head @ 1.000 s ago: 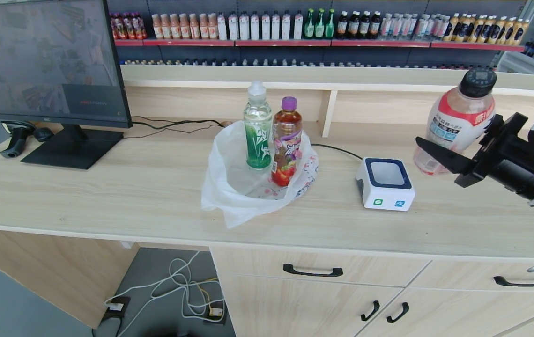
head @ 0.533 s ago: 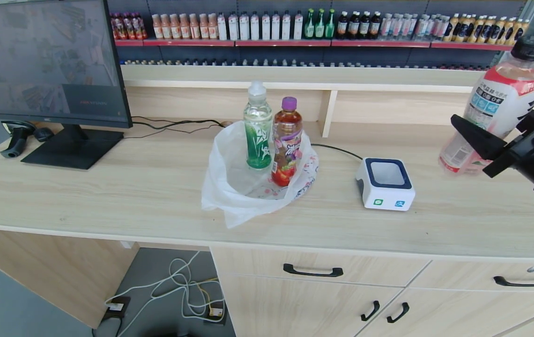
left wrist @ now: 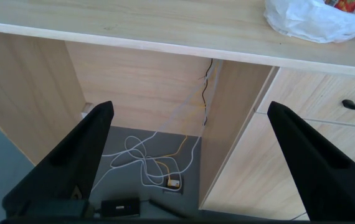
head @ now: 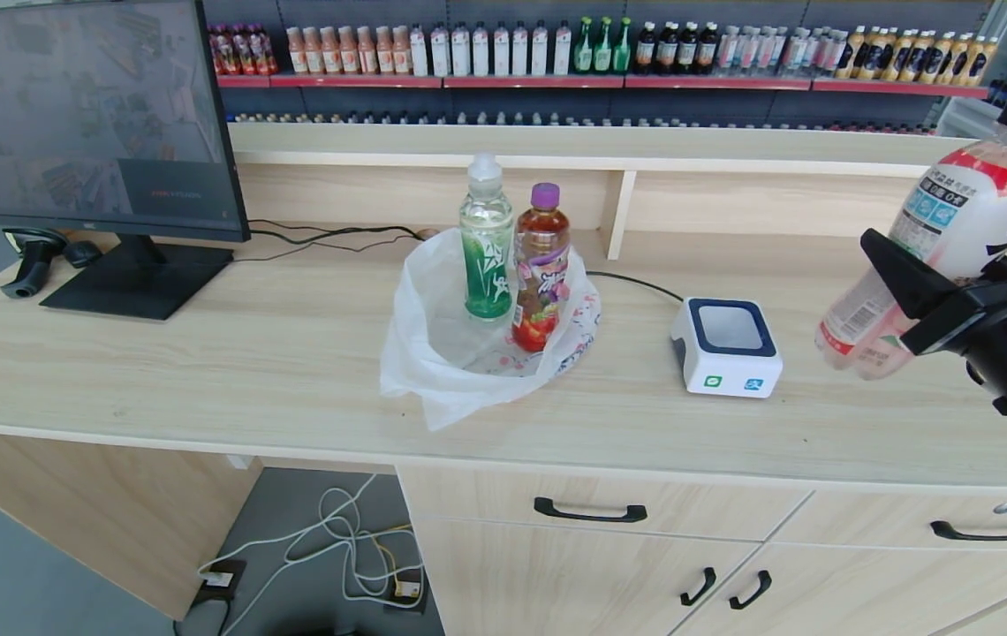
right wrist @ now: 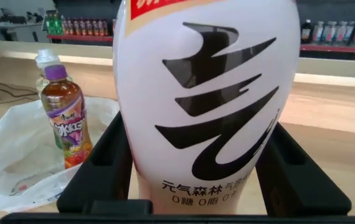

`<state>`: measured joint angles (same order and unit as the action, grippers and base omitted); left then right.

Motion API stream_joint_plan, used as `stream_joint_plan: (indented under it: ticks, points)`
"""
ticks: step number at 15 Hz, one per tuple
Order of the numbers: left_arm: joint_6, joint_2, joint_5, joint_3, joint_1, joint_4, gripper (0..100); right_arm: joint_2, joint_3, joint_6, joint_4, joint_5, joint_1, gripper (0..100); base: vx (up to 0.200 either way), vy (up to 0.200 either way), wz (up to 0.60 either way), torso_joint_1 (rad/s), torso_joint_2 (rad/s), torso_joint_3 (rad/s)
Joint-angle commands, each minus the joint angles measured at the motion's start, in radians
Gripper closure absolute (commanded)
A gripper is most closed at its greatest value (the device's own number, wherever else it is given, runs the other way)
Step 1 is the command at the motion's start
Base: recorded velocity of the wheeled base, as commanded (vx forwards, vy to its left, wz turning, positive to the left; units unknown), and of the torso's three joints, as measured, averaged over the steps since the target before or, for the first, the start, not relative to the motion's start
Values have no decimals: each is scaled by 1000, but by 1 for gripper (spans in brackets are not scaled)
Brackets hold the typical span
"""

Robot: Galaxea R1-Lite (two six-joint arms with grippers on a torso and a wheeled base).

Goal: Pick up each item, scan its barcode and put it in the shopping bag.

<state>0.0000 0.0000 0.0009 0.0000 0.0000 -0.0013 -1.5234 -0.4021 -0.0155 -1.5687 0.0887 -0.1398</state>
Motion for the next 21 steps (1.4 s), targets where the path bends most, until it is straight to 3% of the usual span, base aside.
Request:
stream_joint_plan:
  ticks: [1,5,11,17,21]
  points:
    - [0,2,1,0,0,0,0,2,6,-3,-2,-44,-4,100,0,0,0,0,0,0]
    - [0,2,-1,0,0,0,0,-12,5,-4,-2,-96,2,100,0,0,0,0,0,0]
    - [3,0,-1,0,0,0,0,34,2,-133,-2,-215,-4,100,0,0,0,0,0,0]
    - [3,0,-1,0,0,0,0,29,-21,-136,-2,-215,-4,100,0,0,0,0,0,0]
    - [5,0,-1,0,0,0,0,39,-6,-139,-2,-216,-9,100,-150,0,0,5,2,2]
